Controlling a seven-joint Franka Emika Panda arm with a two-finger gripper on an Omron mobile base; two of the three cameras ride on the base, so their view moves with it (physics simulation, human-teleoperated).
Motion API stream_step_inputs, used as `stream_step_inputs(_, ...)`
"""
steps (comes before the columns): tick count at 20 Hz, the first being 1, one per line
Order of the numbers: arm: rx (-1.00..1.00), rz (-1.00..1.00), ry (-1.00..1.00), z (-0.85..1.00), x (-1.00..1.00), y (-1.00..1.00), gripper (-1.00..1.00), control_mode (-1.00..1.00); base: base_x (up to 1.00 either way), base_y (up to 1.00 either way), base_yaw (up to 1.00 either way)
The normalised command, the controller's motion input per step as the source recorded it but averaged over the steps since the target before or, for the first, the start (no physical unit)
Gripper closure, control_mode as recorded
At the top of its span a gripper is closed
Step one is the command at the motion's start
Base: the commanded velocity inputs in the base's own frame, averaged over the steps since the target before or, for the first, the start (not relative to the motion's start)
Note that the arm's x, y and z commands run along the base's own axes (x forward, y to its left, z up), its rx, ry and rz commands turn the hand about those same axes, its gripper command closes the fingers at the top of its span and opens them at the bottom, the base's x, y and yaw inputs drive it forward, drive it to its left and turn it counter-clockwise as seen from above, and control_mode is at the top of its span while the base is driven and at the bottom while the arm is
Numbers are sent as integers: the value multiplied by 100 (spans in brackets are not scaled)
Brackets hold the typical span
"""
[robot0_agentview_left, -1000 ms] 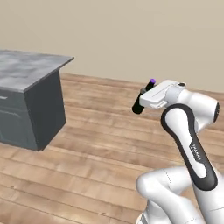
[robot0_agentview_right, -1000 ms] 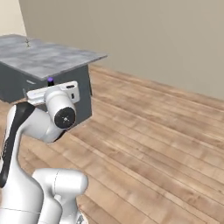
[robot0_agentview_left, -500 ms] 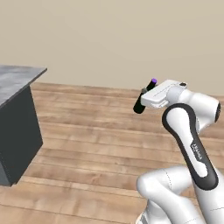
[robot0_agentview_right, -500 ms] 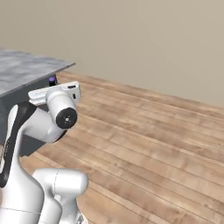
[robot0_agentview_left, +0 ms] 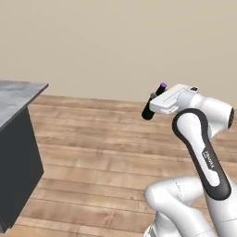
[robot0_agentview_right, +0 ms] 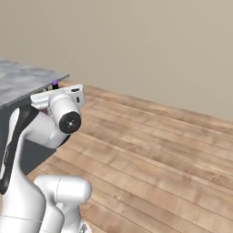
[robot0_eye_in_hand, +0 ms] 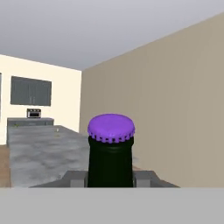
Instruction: Open the cabinet directly in front. Then move the beer and the mug to the dining counter with the candle on it.
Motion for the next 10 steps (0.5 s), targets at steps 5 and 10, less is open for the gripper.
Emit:
stream_step_inputs(5,0,0,0,0,0,0,100,100,100,6,-12)
stream_step_inputs(10,0,0,0,0,0,0,100,100,100,7,-18)
